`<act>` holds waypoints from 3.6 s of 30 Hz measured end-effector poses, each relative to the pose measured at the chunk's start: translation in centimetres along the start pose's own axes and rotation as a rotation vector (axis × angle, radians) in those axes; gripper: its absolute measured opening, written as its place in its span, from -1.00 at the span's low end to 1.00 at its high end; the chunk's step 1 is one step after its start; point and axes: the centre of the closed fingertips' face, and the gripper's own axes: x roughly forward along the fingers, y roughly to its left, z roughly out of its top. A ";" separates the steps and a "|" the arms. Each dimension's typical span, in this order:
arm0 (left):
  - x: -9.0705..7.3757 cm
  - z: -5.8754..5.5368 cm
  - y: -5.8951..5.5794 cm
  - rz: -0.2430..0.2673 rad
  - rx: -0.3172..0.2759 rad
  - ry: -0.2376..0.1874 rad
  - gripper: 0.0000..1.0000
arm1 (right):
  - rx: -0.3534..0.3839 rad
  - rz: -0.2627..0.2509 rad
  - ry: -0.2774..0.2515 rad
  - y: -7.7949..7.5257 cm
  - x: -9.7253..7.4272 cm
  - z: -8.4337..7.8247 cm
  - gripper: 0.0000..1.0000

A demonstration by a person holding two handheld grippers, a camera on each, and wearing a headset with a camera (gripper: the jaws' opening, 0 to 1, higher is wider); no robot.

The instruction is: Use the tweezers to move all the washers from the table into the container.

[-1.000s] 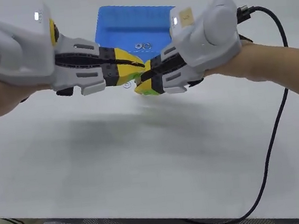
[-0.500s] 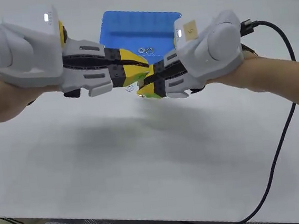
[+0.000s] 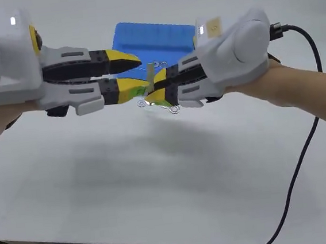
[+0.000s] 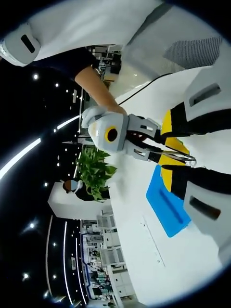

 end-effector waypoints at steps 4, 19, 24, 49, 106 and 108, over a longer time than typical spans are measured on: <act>-0.4 -0.4 -0.7 -0.001 -0.005 0.019 -0.38 | 0.004 -0.018 -0.002 -0.4 -0.5 0.5 -0.82; -2.6 -0.9 -0.2 0.031 -0.078 -0.015 0.22 | -0.018 -0.115 -0.037 -5.4 -3.2 3.4 -0.82; -3.2 -1.2 0.7 0.071 -0.106 -0.028 0.49 | 0.009 -0.151 -0.033 -8.0 -2.5 2.6 -0.82; -3.4 -1.3 1.4 0.103 -0.151 -0.034 0.99 | 0.091 -0.092 0.044 -10.1 2.6 -2.9 -0.81; 1.1 4.0 6.5 0.084 -0.061 -0.093 0.00 | 0.007 -0.087 0.032 -6.9 -0.4 1.0 -0.84; 1.5 4.0 6.6 0.075 -0.035 -0.073 -0.16 | -0.001 -0.081 0.032 -6.7 -0.4 1.2 -0.84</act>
